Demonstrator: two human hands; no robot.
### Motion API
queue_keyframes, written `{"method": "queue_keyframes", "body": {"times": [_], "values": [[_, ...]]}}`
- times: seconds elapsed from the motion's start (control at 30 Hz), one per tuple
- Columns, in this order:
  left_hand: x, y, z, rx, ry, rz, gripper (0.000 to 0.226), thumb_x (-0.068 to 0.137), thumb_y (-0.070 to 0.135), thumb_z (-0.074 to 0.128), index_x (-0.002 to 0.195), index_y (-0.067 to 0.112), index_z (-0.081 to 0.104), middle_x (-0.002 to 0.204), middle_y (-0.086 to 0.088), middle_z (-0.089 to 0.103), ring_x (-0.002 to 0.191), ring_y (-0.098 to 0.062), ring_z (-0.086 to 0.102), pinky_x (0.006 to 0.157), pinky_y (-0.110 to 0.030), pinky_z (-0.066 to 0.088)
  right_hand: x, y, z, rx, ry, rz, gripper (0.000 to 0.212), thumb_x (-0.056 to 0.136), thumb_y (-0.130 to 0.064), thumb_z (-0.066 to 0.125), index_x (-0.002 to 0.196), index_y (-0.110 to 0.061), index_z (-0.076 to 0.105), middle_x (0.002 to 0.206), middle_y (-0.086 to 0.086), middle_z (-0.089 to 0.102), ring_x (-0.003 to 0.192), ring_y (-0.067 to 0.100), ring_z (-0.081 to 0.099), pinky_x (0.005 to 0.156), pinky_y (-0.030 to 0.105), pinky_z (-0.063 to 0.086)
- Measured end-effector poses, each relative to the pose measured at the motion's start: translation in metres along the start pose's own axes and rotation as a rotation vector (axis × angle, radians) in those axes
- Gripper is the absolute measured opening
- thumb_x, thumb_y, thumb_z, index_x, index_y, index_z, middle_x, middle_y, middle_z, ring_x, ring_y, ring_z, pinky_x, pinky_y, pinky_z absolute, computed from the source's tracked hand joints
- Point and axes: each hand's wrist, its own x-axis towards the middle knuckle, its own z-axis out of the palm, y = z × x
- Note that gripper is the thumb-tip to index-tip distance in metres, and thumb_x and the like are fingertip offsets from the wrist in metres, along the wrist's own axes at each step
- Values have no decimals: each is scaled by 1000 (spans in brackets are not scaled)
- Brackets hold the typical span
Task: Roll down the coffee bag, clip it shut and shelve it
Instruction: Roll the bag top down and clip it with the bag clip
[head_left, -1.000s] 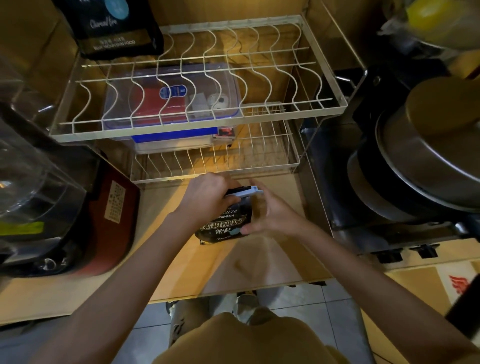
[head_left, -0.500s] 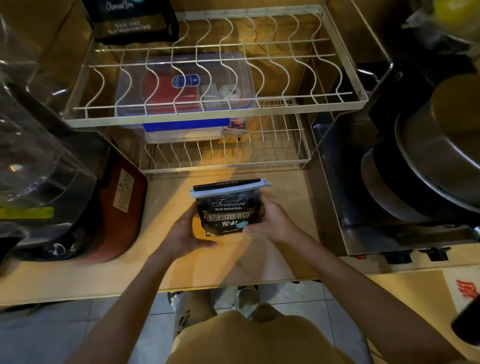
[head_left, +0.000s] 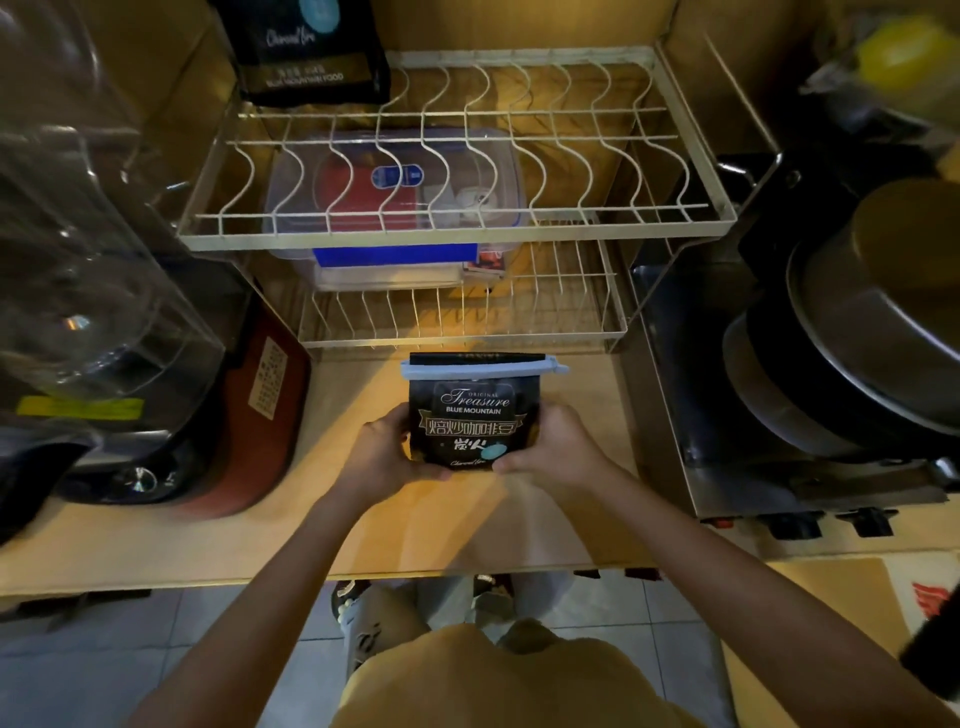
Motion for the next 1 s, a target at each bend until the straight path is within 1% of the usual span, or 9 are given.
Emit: {"method": "queue_keyframes", "body": {"times": [0.03,0.1,0.17,0.27,0.47,0.57,0.73,0.87,1.0], "values": [[-3,6,-7,22,5,21,82,48,23,88,119,12,49,115,-10,66,97,-18,59,82,-22,47,-1,-6,-4,-27,2,-27,71,50,-12,88,112,-9,54,114,9,65,106,22,59,90,38,50],[-8,20,-25,49,18,48,81,48,27,87,118,14,50,117,-8,65,101,-18,59,85,-28,47,-4,-21,-15,-57,5,-60,70,49,-15,89,110,-11,55,107,-1,65,99,14,59,80,24,50],[-15,37,-45,38,46,89,78,49,28,87,117,16,50,117,-4,63,102,-13,57,83,-21,47,-8,-40,-29,-69,17,-98,67,48,-19,89,106,-19,56,95,-18,60,90,1,56,67,7,43],[-22,66,-79,34,136,166,71,47,25,87,110,20,53,105,8,62,92,-2,56,70,-1,40,-13,-75,-52,-102,48,-225,70,48,-26,88,109,-21,55,96,-21,57,92,0,55,71,7,42],[-33,131,-152,-43,185,316,60,42,22,88,86,40,52,88,27,57,80,19,55,66,7,38,-24,-150,-102,-142,146,-436,69,46,-35,87,106,-32,52,88,-32,51,82,-29,48,61,-6,39],[-34,156,-181,-153,193,315,54,36,31,86,82,37,58,78,22,66,79,19,58,61,4,41,-26,-183,-124,-12,155,-475,82,42,-41,86,115,-30,52,101,-25,57,89,-20,53,66,-3,44],[-25,197,-217,-242,237,422,44,40,35,78,80,34,60,77,36,67,78,11,63,57,-2,46,-24,-228,-157,169,182,-592,63,47,-38,81,102,-40,52,96,-20,68,96,-6,63,68,10,52],[-4,219,-236,-353,302,483,37,45,25,78,79,28,63,71,32,69,74,8,65,55,-4,47,-9,-254,-180,222,254,-637,59,51,-37,81,104,-37,54,98,-15,70,98,-2,64,75,15,55],[25,229,-241,-409,391,514,34,56,15,81,83,28,66,74,23,73,79,4,66,62,-5,49,17,-266,-193,267,324,-659,62,59,-19,82,112,-27,52,101,-15,64,94,-7,61,67,5,50]]}}
